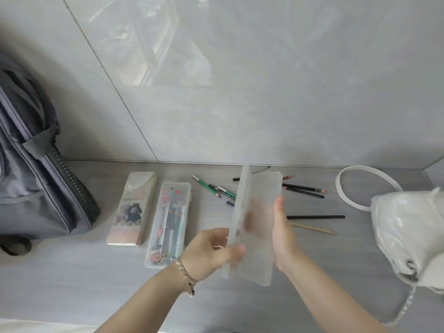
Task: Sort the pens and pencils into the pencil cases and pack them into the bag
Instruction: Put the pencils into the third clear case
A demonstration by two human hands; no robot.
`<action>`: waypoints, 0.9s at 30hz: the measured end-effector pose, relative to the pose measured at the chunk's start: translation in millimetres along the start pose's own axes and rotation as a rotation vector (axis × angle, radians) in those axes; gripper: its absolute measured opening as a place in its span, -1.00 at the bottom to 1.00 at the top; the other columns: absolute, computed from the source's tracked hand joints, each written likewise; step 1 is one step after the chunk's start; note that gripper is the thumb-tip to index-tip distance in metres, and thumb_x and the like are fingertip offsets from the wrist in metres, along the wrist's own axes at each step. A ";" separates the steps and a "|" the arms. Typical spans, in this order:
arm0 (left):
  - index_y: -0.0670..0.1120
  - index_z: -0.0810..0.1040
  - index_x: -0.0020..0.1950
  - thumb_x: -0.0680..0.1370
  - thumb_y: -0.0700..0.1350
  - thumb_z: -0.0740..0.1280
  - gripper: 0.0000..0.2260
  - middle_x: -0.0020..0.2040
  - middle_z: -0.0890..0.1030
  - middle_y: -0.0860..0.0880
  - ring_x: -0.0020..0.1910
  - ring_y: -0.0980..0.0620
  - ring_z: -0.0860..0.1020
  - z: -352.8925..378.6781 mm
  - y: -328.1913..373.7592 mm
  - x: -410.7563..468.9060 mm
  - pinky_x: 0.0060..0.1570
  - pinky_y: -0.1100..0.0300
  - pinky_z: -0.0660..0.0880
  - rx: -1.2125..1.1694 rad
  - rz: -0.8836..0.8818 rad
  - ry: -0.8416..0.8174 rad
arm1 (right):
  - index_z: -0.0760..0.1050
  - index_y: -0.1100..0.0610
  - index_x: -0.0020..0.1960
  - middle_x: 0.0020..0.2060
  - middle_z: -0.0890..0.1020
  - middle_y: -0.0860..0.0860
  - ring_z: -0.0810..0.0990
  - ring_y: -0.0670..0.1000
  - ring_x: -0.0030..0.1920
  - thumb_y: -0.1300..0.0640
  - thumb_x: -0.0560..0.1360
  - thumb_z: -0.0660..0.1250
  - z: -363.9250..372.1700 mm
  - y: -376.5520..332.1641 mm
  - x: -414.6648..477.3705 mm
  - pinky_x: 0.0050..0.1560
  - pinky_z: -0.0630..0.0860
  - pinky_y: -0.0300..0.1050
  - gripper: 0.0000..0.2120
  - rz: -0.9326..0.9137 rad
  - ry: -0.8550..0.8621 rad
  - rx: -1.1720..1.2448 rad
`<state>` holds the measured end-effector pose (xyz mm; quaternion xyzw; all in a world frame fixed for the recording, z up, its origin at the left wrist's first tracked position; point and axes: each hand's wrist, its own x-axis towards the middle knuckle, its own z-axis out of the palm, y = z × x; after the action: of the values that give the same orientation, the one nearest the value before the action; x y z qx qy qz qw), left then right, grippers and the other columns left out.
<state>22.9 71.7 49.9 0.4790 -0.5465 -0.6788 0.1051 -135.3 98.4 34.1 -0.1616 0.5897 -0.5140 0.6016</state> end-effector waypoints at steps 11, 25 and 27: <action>-0.06 0.55 0.00 0.23 -0.12 0.27 -0.65 -0.27 0.49 -0.09 -0.28 -0.11 0.57 -24.3 -9.6 6.7 -0.29 0.12 0.47 -0.445 -0.179 0.179 | 0.52 0.13 0.14 0.04 0.57 -0.03 0.50 -0.04 0.11 0.09 0.56 0.21 -64.4 13.6 29.0 0.09 0.39 -0.19 -0.78 -0.287 0.123 -1.042; -0.07 0.48 -0.03 0.52 -0.19 0.28 -0.94 -0.12 0.50 -0.14 -0.25 -0.10 0.55 -21.3 -21.9 9.2 -0.28 0.07 0.45 -0.403 -0.251 0.324 | 0.27 0.22 0.26 0.21 0.42 0.11 0.39 0.11 0.24 0.36 0.45 0.23 -123.9 -4.6 74.5 0.14 0.44 -0.04 -0.61 -0.037 -0.006 -2.053; -0.04 0.45 -0.08 0.53 -0.22 0.27 -0.92 -0.15 0.46 -0.13 -0.25 -0.11 0.53 -18.6 -20.8 8.1 -0.26 0.06 0.44 -0.457 -0.268 0.327 | 0.29 0.23 0.25 0.21 0.42 0.13 0.41 0.12 0.23 0.32 0.48 0.21 -124.6 -8.4 76.6 0.14 0.43 -0.04 -0.65 0.009 -0.029 -2.036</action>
<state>40.8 62.3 29.1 0.6137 -0.2874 -0.7059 0.2063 -265.2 84.3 -32.2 -0.6009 0.7402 0.2362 0.1876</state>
